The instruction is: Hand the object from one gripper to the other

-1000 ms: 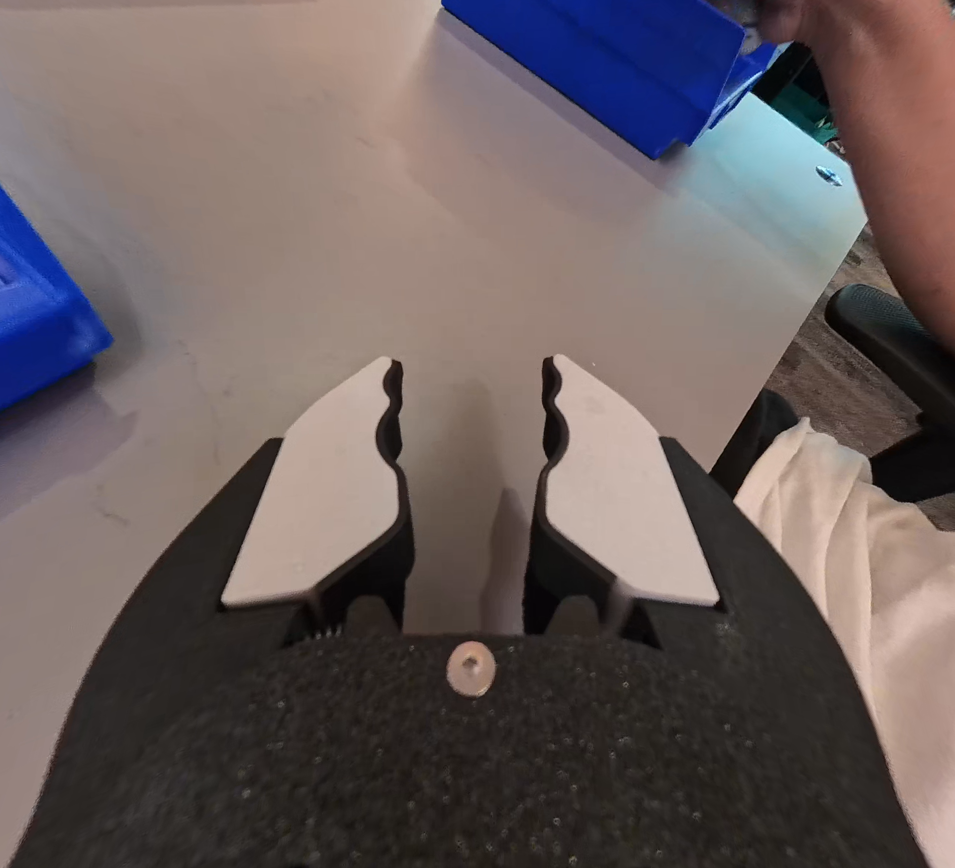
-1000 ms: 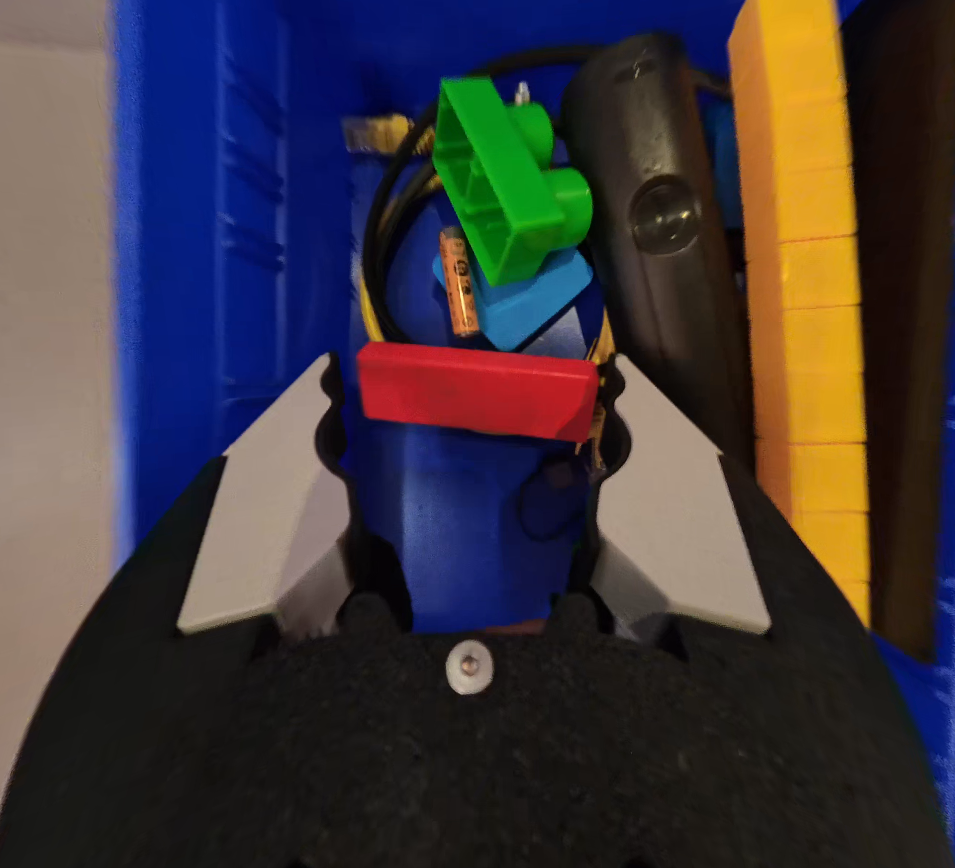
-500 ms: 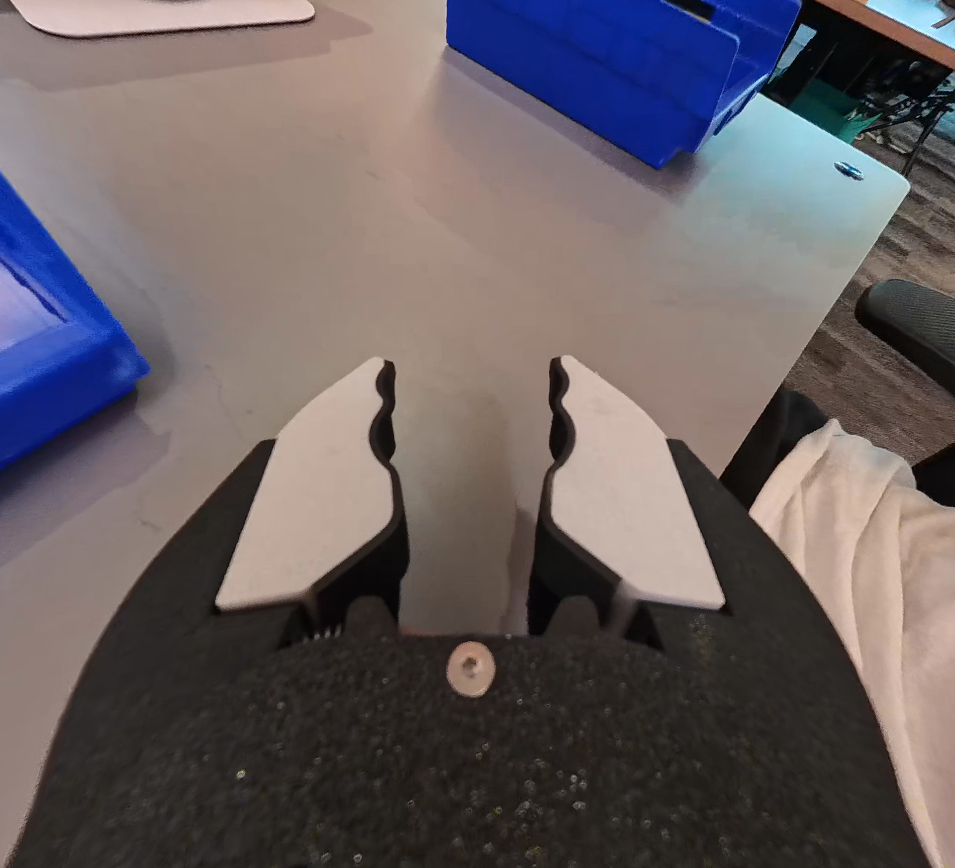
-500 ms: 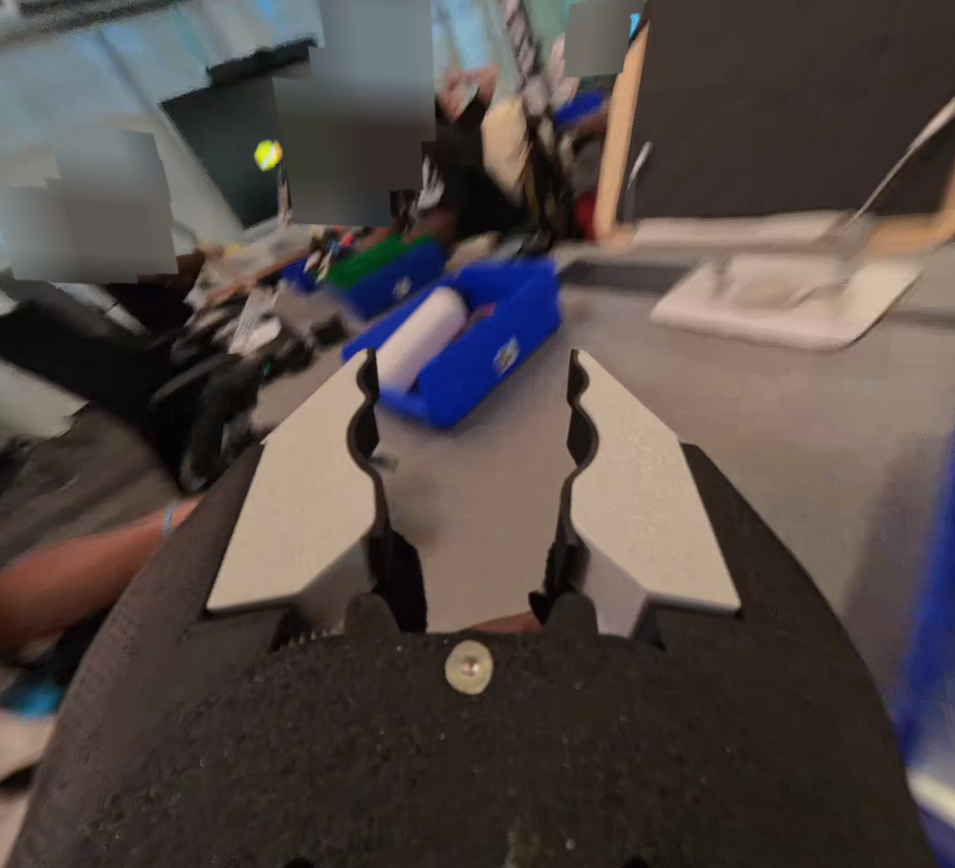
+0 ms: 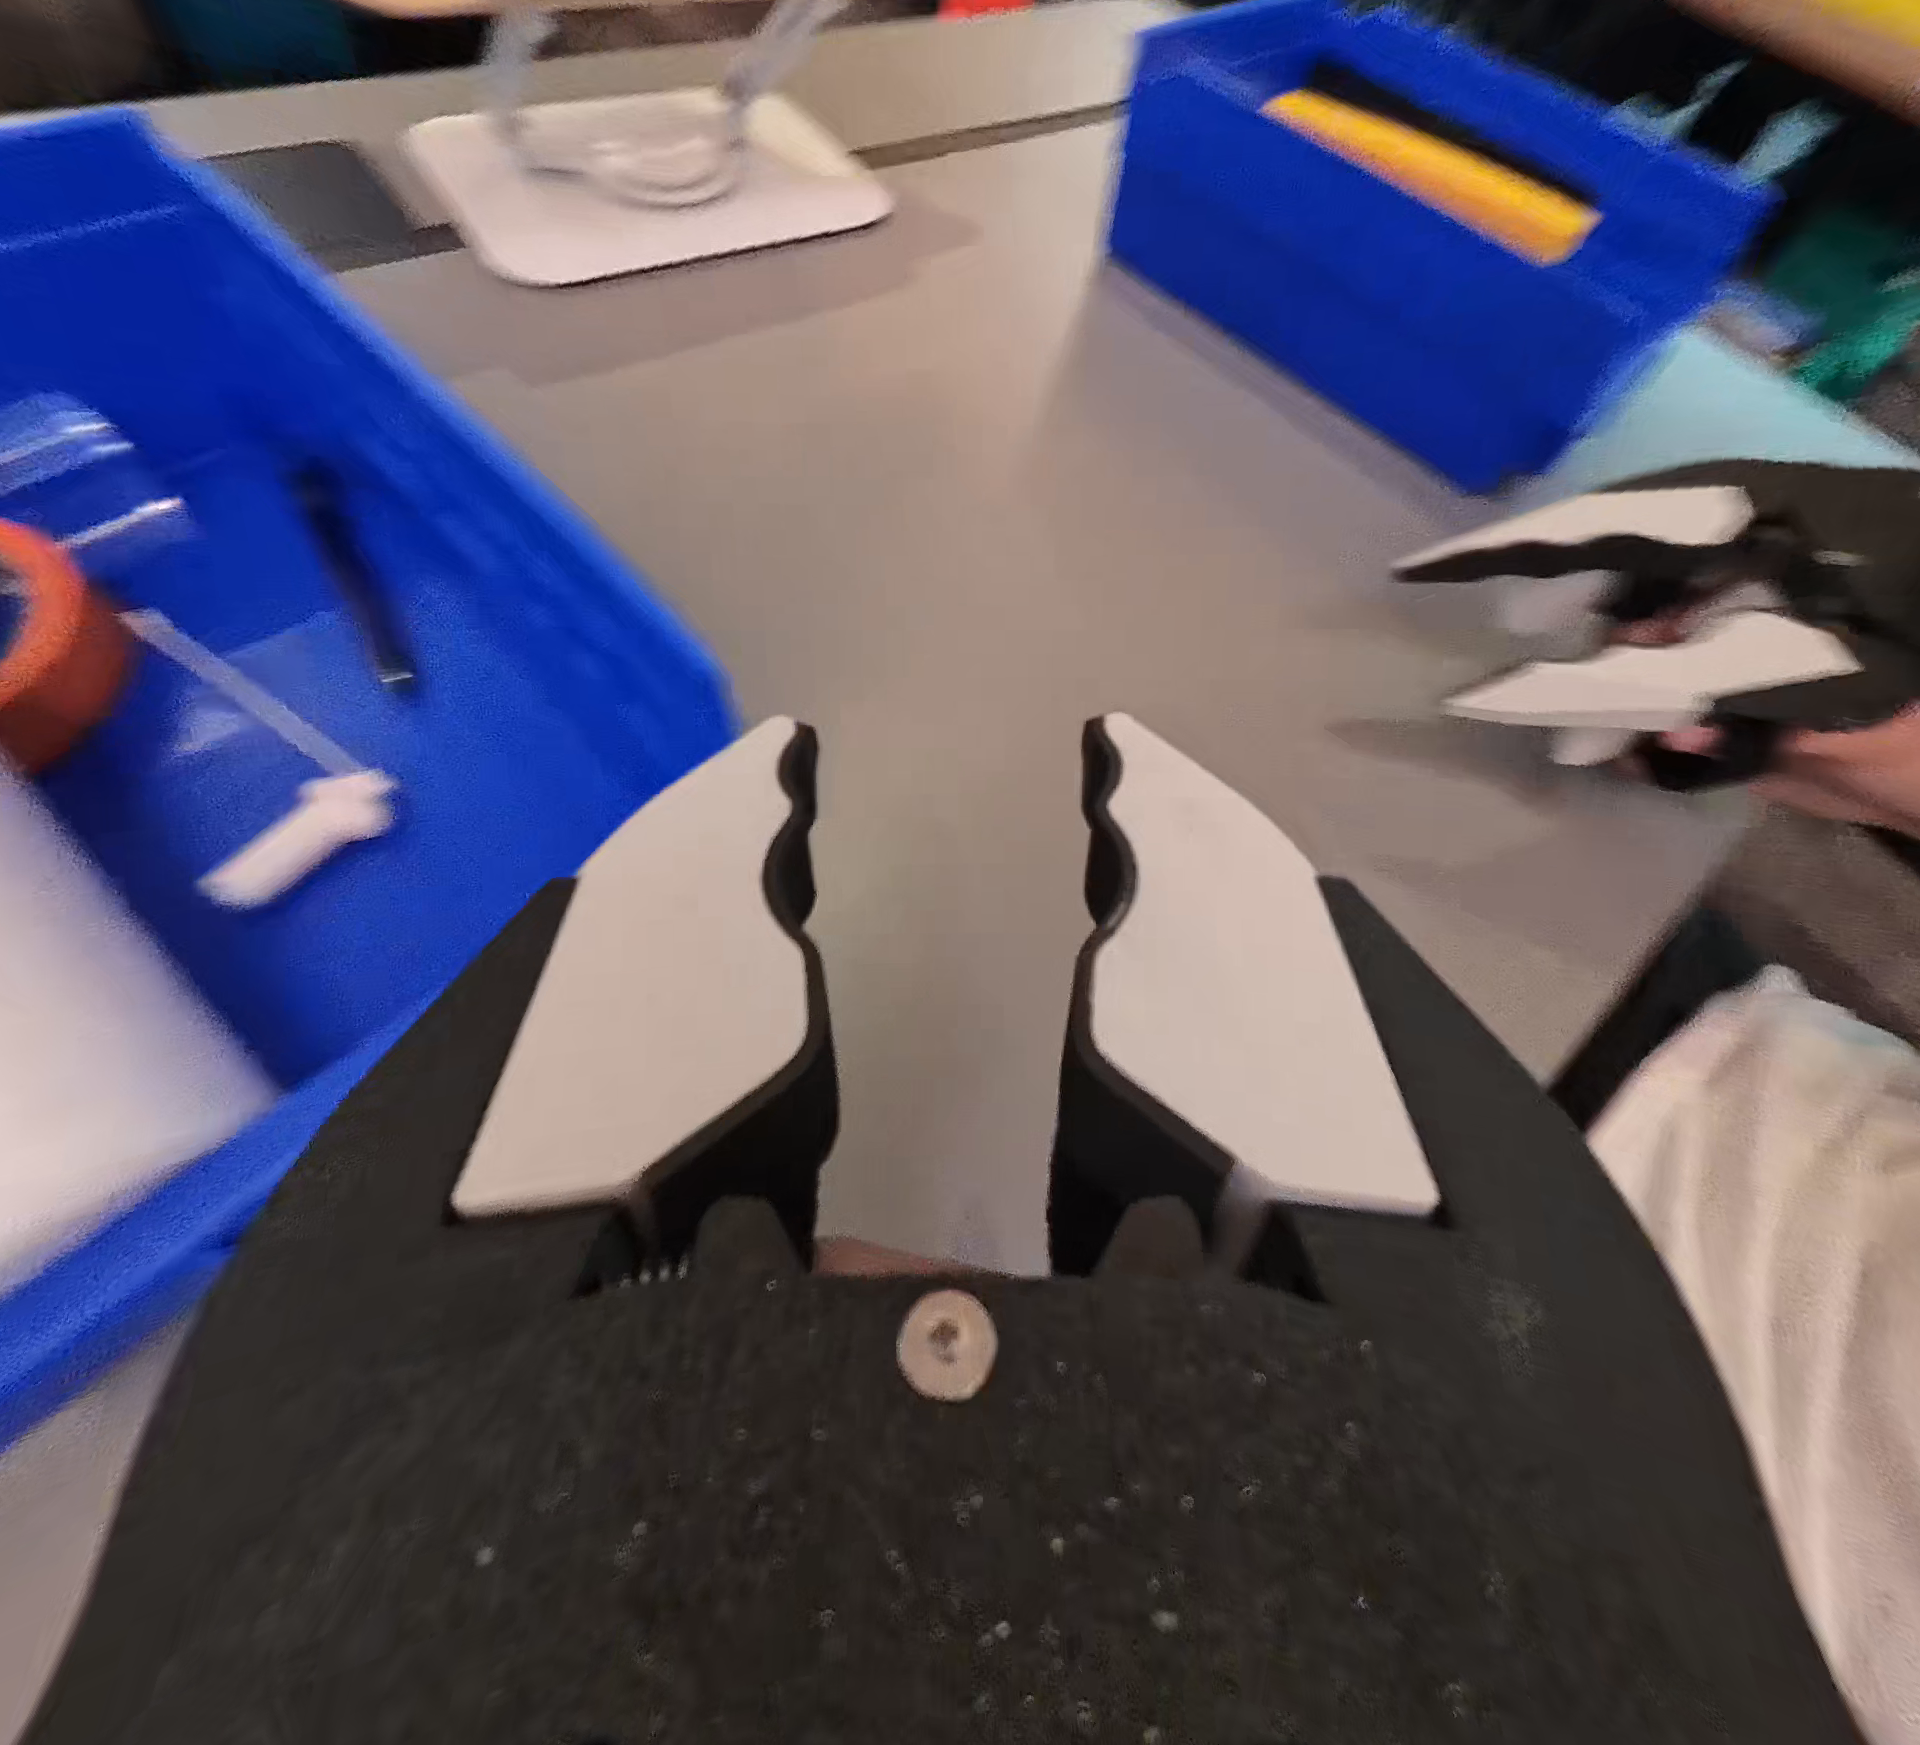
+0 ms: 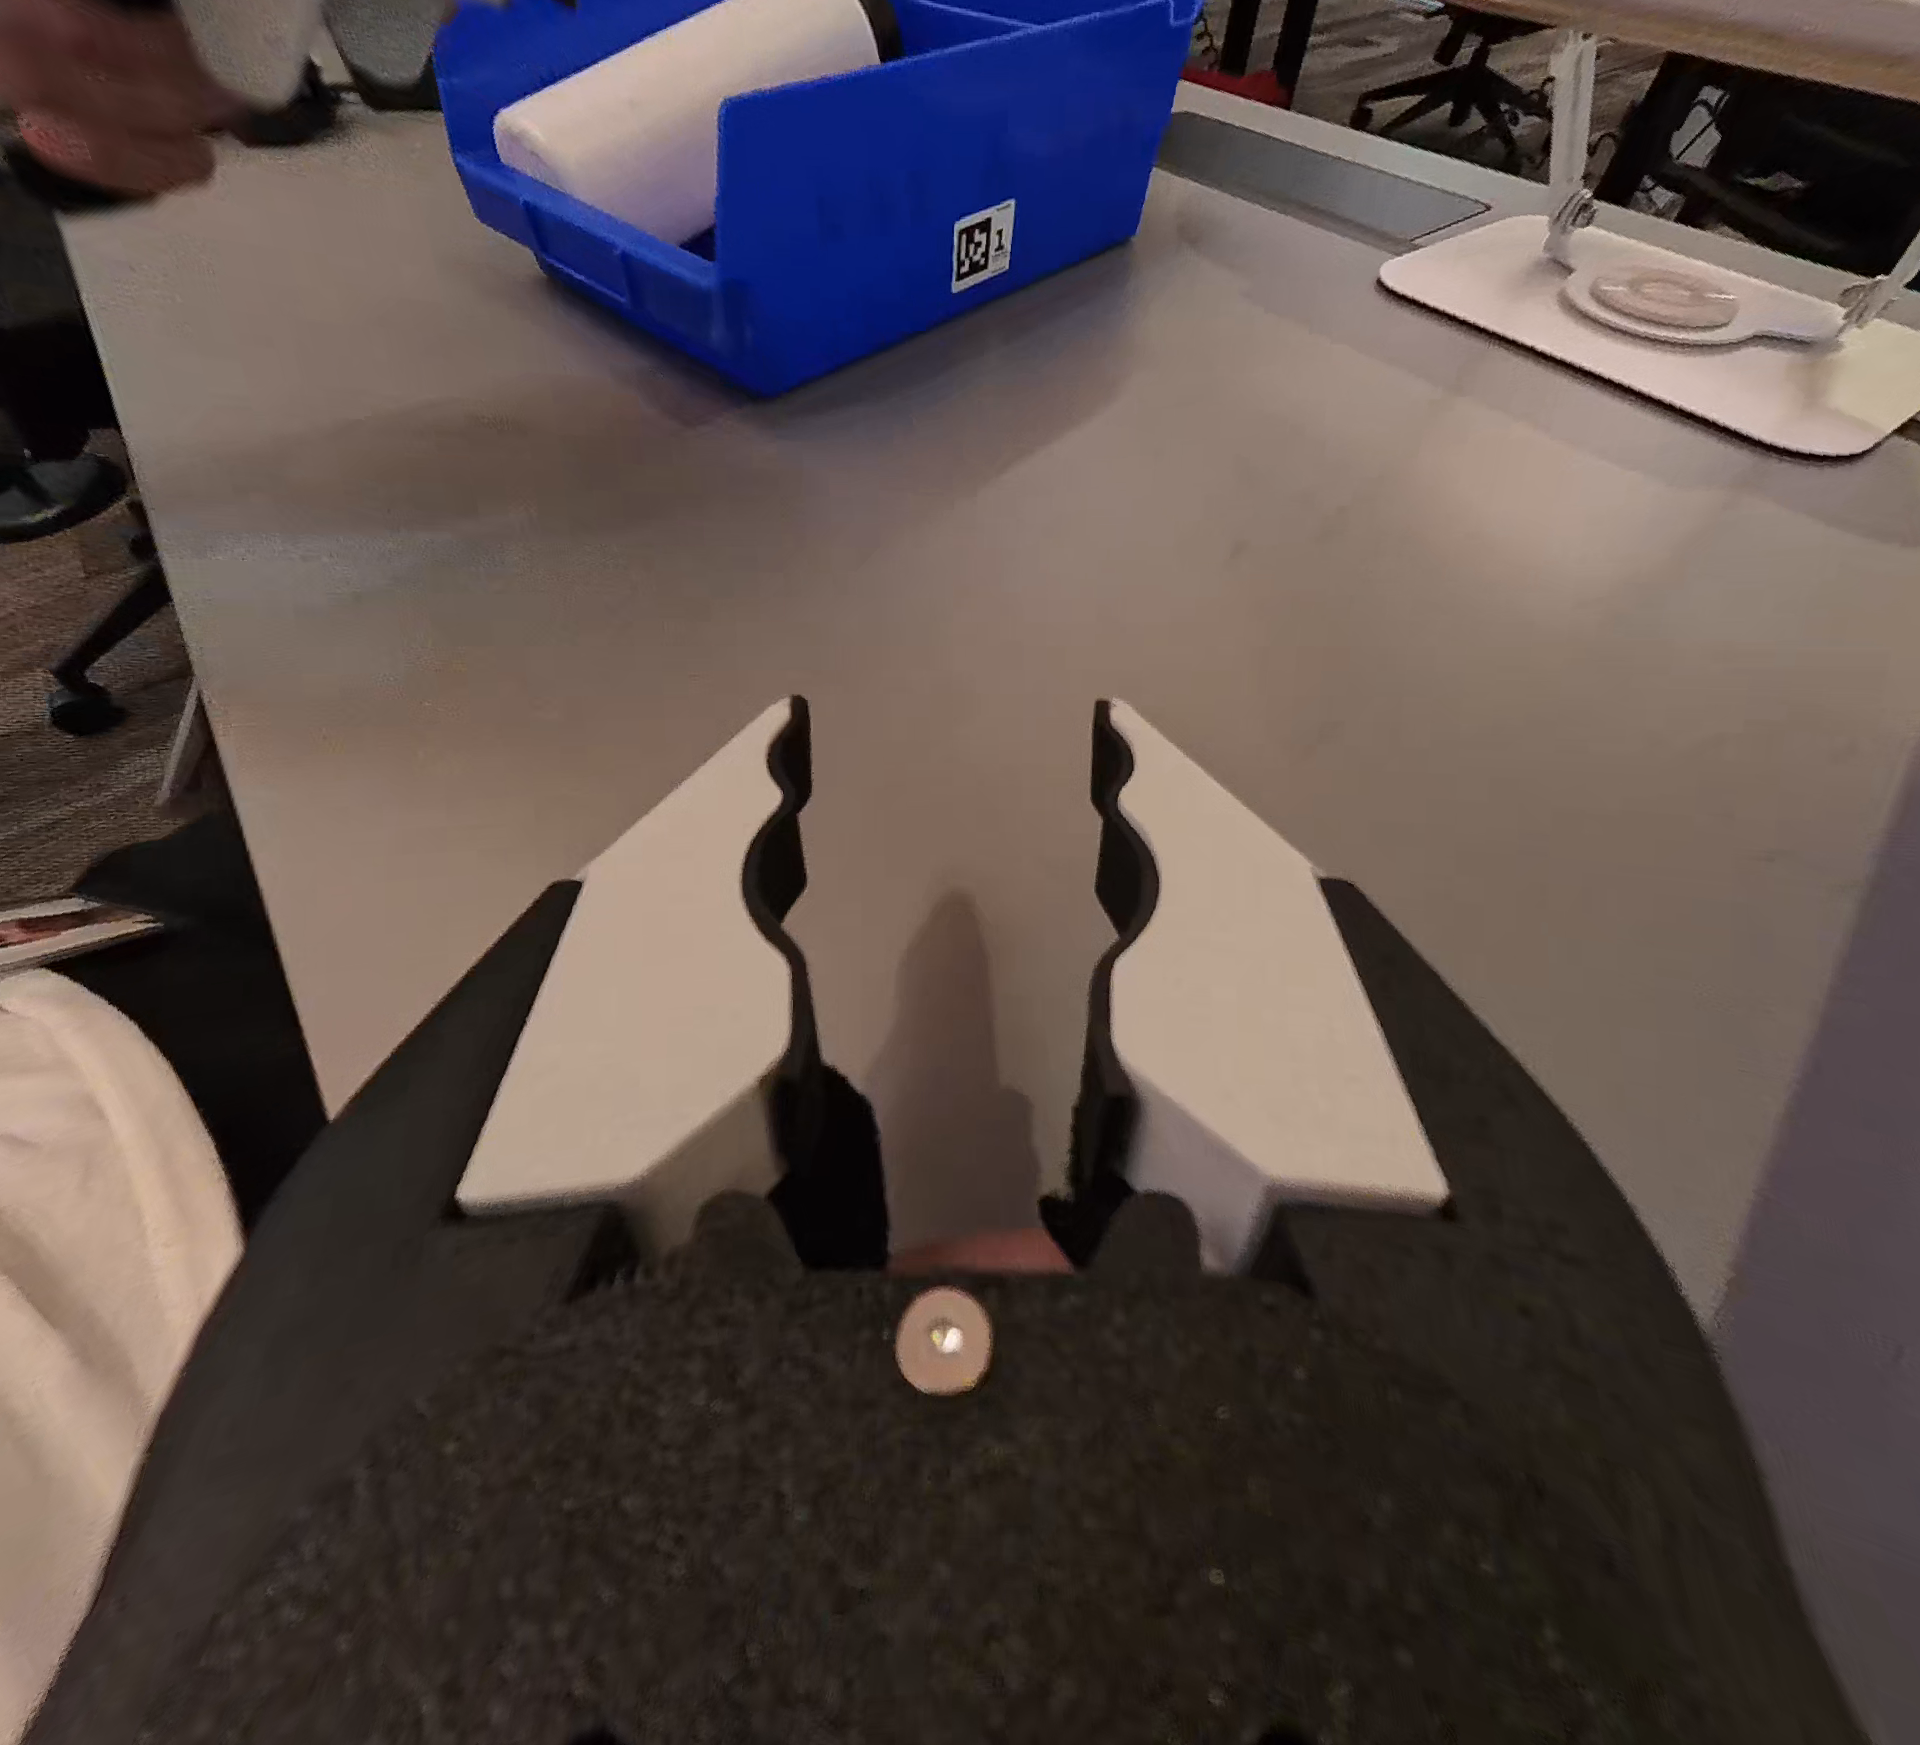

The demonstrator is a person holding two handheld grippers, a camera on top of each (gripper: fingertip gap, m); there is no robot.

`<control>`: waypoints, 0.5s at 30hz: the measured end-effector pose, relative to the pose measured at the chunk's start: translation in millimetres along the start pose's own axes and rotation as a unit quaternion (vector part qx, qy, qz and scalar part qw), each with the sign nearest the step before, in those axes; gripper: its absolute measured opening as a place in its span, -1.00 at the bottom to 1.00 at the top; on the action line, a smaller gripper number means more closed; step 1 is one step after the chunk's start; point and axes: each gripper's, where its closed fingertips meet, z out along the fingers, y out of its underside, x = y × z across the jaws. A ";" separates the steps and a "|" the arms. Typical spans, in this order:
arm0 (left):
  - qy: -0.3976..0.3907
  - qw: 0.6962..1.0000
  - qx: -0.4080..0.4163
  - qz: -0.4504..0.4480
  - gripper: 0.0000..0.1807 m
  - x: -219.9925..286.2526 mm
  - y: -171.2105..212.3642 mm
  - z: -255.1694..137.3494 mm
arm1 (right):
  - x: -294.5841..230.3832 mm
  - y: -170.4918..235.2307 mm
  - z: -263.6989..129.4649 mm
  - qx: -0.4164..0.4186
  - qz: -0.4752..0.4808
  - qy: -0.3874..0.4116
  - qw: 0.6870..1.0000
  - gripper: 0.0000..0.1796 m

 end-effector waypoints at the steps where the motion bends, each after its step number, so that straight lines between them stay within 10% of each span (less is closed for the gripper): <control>1: -0.018 1.000 -0.016 -0.009 -0.49 -18.3 -6.5 0.4 | 1.6 -0.1 -0.7 0.001 0.003 0.001 1.000 -0.40; 15: -0.192 0.905 -0.354 -0.134 -0.36 -191.8 33.3 121.7 | 18.8 -0.3 -8.5 0.016 0.087 -0.007 0.996 -0.40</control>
